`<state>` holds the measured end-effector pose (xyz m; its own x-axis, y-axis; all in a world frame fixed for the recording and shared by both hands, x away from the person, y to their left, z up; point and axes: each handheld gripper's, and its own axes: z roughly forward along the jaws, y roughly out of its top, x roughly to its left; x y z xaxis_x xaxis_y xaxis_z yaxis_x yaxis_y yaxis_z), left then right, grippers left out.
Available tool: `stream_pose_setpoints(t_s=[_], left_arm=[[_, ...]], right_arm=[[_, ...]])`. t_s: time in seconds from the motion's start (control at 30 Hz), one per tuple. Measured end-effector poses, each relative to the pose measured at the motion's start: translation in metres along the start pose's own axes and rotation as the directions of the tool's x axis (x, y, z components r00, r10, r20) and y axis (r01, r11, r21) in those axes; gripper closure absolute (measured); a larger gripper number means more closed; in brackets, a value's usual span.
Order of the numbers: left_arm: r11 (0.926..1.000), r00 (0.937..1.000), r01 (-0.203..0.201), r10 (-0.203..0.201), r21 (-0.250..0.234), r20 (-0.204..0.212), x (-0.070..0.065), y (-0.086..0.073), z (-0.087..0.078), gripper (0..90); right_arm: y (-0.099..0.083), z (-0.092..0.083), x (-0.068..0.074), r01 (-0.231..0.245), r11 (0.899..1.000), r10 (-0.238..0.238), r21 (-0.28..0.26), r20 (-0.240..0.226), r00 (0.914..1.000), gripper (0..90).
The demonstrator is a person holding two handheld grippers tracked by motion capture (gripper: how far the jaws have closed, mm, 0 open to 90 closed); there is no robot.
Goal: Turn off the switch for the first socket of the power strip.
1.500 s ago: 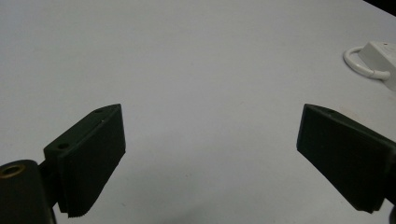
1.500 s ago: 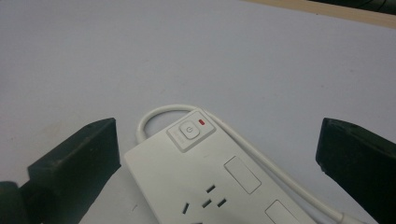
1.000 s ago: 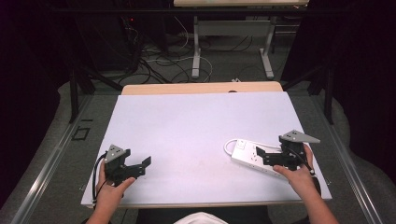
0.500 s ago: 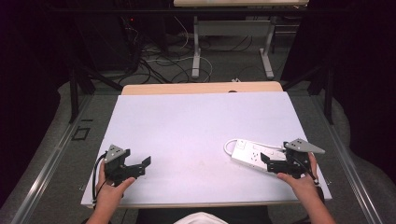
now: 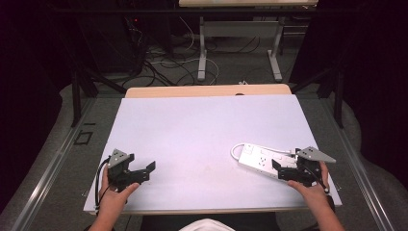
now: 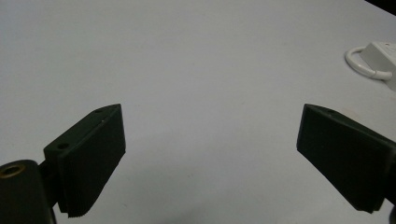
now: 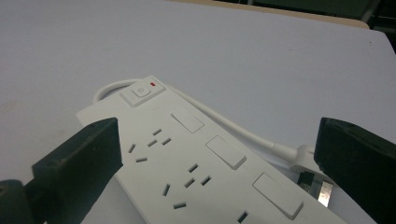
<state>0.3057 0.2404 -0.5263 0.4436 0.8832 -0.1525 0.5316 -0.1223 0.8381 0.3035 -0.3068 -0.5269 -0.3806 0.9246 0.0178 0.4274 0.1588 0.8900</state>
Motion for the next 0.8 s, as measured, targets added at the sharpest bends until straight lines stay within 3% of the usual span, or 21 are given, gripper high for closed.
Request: stream_pose_setpoints(t_s=[0.4,0.8], left_arm=[[1.0,1.0,-0.001,0.001,0.003,0.001,0.0,0.0,0.0,7.8],[1.0,1.0,-0.003,0.003,-0.006,0.003,0.0,0.0,0.001,7.8]], right_arm=[[-0.008,0.003,-0.007,-0.048,0.999,0.048,0.021,0.008,0.9988,1.1],[-0.01,0.004,-0.011,-0.059,0.998,0.058,0.027,0.018,0.9981,1.7]])
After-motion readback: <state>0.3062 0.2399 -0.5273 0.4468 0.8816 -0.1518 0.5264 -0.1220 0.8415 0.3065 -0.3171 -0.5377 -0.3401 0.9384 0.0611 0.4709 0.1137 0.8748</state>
